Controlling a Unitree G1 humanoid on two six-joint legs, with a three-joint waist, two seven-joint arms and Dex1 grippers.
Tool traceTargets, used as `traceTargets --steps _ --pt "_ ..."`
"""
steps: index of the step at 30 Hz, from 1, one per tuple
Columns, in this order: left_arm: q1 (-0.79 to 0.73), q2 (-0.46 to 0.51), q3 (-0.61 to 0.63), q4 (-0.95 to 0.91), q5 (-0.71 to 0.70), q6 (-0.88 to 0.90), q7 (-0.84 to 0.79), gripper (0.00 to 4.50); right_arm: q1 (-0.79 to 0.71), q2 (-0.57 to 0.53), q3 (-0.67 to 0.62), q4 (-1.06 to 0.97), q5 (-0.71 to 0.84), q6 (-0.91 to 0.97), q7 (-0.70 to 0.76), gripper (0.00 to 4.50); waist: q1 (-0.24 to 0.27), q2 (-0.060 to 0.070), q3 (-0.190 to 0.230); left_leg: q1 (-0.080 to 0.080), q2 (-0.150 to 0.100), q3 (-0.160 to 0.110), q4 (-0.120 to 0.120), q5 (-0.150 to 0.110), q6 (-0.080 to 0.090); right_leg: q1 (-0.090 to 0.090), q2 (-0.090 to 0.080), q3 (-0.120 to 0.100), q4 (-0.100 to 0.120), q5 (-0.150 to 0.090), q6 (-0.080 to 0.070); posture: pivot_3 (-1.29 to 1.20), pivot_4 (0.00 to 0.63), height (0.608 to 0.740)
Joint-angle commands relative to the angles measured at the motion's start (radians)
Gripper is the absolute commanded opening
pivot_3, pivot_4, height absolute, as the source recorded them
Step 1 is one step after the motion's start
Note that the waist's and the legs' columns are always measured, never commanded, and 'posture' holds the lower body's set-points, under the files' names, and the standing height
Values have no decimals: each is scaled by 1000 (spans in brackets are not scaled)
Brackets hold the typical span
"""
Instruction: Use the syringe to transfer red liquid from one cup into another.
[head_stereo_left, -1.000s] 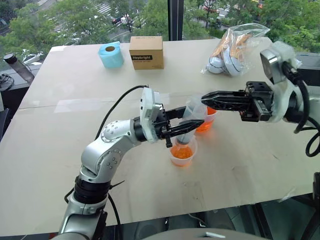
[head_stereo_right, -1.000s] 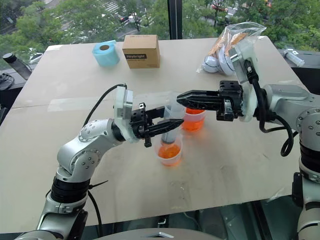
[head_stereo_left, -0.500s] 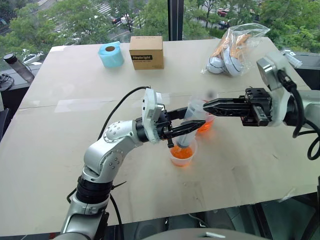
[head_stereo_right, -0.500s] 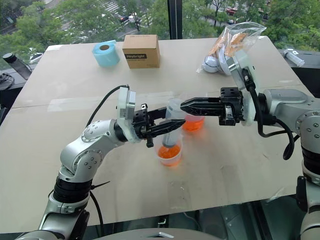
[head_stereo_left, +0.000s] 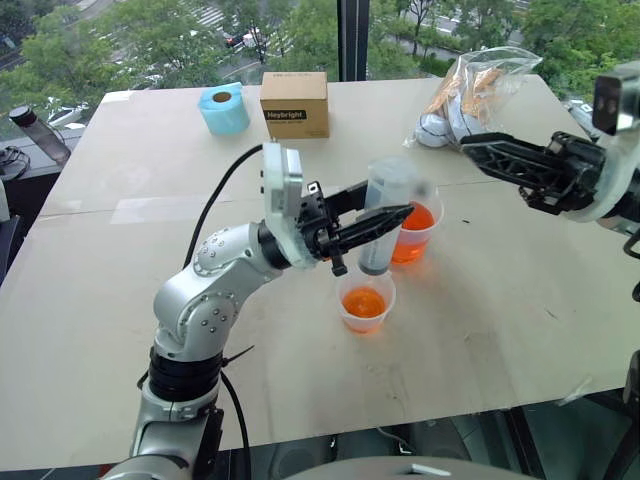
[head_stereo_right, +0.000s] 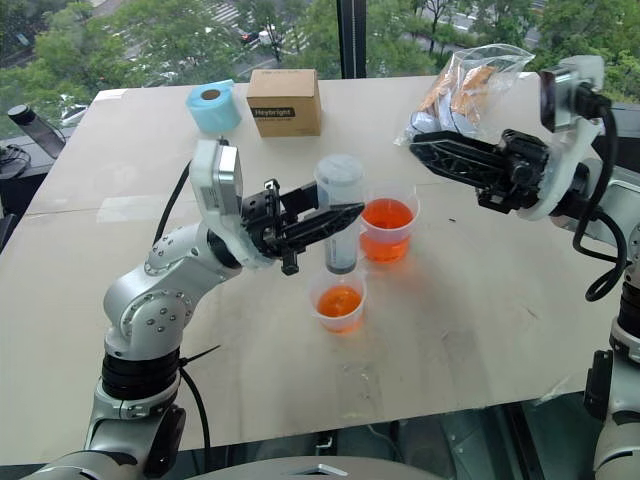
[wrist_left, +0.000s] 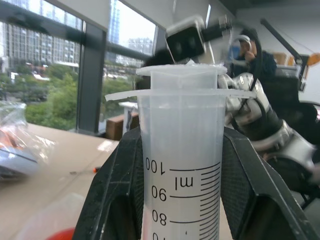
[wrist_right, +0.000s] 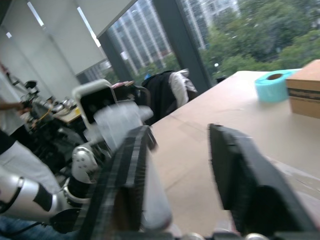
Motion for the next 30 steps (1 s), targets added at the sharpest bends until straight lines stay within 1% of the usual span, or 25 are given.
traceTargets --steps 1,4,7,11,13,16,18,20,22,23,24,25,26,27,30 --pt "-53 40 103 -45 -94 24 75 1399 57 -7 -31 -3 -82 -65 15 2623 0 0 0 0 0 0 0 0 0 0 0 0 0 0 0 0 150 740" --pt "-69 143 218 -42 -152 80 170 1399 169 -36 -15 6 -216 -130 54 2623 -2 0 0 0 0 0 0 0 0 0 0 0 0 0 0 0 150 740" --pt "-32 249 298 -21 -171 139 239 1399 245 -58 -12 4 -286 -156 88 2623 -6 0 0 0 0 0 0 0 0 0 1 0 0 0 0 0 150 740" --pt "101 403 340 16 -85 202 219 1399 295 -57 -16 10 -341 -174 102 2623 -13 1 0 1 0 1 0 0 0 0 1 1 0 0 0 0 150 740" --pt "156 457 313 48 -13 201 203 1399 299 -58 -8 16 -362 -177 113 2623 -11 0 0 2 0 1 -1 0 0 0 2 1 1 0 0 0 150 740" --pt "213 528 207 136 163 163 173 1399 301 -65 23 37 -421 -195 139 2623 -8 1 0 2 0 1 -1 0 0 0 6 1 1 0 0 0 150 740" --pt "201 530 149 192 237 135 165 1399 307 -73 46 44 -459 -212 165 2623 -2 1 0 2 0 1 -1 0 0 0 6 1 0 0 0 0 150 740" --pt "179 510 111 233 278 115 148 1399 310 -75 58 48 -487 -223 181 2623 5 1 1 2 0 1 -1 0 0 0 6 1 0 0 0 0 150 740" --pt "176 514 60 260 343 67 103 2420 320 -72 59 44 -501 -227 192 2699 11 1 1 1 0 1 -1 0 0 -1 5 1 0 0 0 0 150 740" --pt "176 516 44 270 365 50 81 2849 328 -71 56 38 -503 -225 196 2699 13 1 1 0 0 1 -1 0 0 -2 5 1 0 0 0 0 150 740" --pt "175 515 37 279 383 37 67 3494 341 -73 50 28 -502 -219 198 2699 13 1 1 0 0 1 -1 0 0 -2 4 1 -1 0 0 0 150 740" --pt "174 512 36 284 398 22 57 3763 353 -74 45 19 -501 -216 200 2699 14 1 1 0 0 1 -2 0 -1 -2 1 1 -1 0 0 0 150 740" --pt "173 509 38 287 411 4 49 4303 369 -77 40 9 -504 -219 204 2699 14 1 1 0 0 1 -2 0 -1 -2 0 1 -1 0 0 0 150 740" --pt "176 503 50 281 423 -14 51 4462 400 -83 36 0 -519 -232 213 2699 14 1 1 0 0 1 -2 0 -1 -2 0 1 -1 0 0 0 150 740" --pt "212 490 102 225 418 -41 44 4462 491 -85 36 -20 -575 -294 233 2699 13 1 0 0 0 1 -2 0 0 -2 0 1 -1 0 0 0 150 740"
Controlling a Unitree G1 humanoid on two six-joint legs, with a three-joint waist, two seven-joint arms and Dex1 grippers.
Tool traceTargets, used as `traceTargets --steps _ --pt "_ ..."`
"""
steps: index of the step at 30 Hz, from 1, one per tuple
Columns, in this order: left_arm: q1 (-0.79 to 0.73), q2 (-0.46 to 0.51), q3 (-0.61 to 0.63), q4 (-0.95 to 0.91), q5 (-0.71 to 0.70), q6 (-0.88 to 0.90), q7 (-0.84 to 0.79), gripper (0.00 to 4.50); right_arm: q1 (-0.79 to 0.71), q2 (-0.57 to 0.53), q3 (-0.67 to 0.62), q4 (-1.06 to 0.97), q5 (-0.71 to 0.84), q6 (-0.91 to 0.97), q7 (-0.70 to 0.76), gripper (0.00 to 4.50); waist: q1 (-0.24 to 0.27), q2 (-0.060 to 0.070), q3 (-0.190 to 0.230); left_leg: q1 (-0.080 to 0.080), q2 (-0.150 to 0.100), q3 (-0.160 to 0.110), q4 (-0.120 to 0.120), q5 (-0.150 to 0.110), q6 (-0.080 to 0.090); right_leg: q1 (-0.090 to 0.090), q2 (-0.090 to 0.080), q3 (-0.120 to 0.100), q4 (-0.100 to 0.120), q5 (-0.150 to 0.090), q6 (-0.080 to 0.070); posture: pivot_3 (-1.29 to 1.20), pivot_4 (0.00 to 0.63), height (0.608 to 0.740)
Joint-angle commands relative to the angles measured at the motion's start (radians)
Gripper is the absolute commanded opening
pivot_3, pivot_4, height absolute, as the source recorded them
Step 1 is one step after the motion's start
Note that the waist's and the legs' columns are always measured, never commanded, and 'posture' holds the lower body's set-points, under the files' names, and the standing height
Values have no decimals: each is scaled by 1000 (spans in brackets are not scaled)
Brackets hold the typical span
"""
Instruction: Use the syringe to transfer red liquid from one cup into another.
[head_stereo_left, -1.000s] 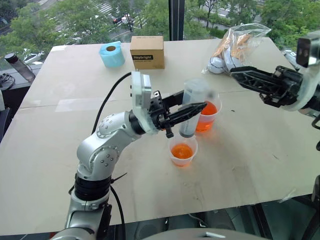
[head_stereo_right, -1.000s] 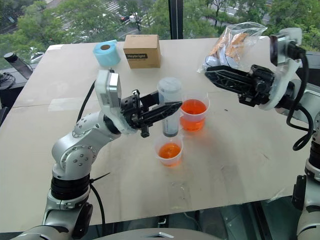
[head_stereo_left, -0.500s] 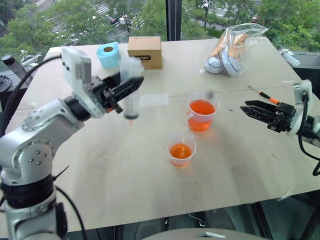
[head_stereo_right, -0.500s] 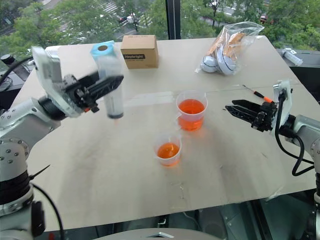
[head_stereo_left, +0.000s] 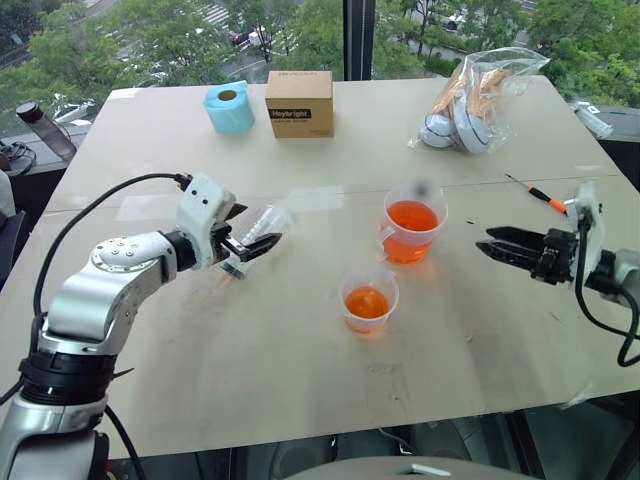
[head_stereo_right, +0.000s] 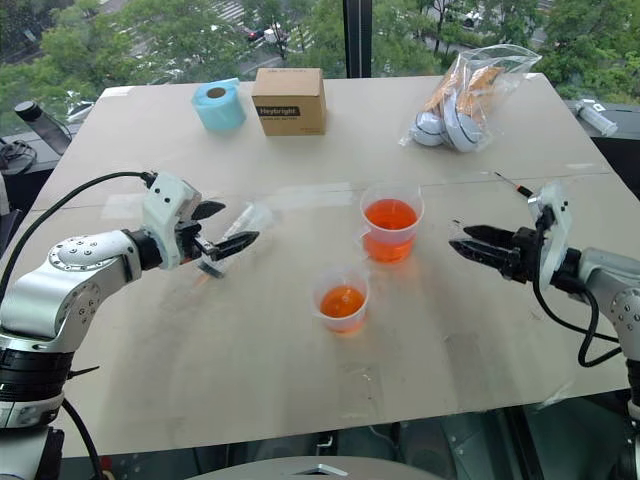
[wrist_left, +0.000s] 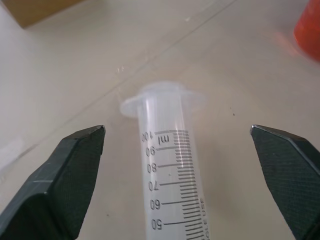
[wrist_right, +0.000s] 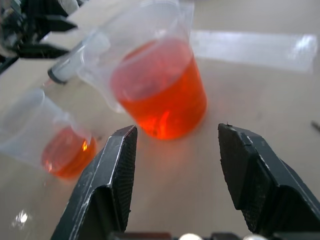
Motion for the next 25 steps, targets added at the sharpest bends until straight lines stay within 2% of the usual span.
traceTargets --steps 1,5,7,10,12,18,20,22,25 --pt "39 -1 89 -101 -11 -26 -11 4462 81 -6 -34 -47 -62 -93 28 2699 -1 0 0 0 0 0 0 0 0 0 0 0 0 0 0 0 150 740" --pt "174 -54 182 -265 -91 2 -3 4462 154 64 -13 -22 -183 -304 30 2699 -10 0 0 1 0 0 0 0 0 0 -1 1 0 0 0 0 150 740" --pt "274 -78 210 -322 -77 -6 8 4462 158 83 9 22 -247 -395 42 2699 -15 1 -1 1 0 1 0 0 0 0 -1 2 1 0 0 0 150 740" --pt "457 -146 252 -416 -47 -15 61 4500 128 89 23 114 -274 -446 91 3544 -24 1 -1 3 0 1 0 0 0 1 -1 2 1 0 0 0 150 740" --pt "536 -192 264 -459 -18 -33 104 4500 103 89 14 156 -257 -446 118 4446 -24 1 -1 4 1 1 0 0 0 2 -1 2 1 0 0 0 150 740" --pt "781 -304 254 -540 -82 -59 55 4500 82 76 57 281 -388 -629 172 4446 -18 2 -1 8 1 0 -1 -2 2 8 -2 1 -1 0 -1 0 150 740" --pt "815 -320 193 -501 84 -164 108 4500 93 87 67 301 -407 -661 185 4446 -13 3 -2 9 1 0 -1 -2 2 8 -3 1 -1 0 -1 0 150 740" --pt "832 -328 157 -472 187 -234 136 4500 96 95 74 318 -418 -691 197 4446 -9 4 -3 11 1 1 -2 -2 2 9 -3 1 -1 -1 -1 0 150 740" --pt "843 -335 146 -455 212 -264 125 4500 92 104 67 316 -379 -671 235 4446 -6 4 -3 16 1 2 -6 -3 4 12 -3 3 -1 -1 -2 0 150 740"
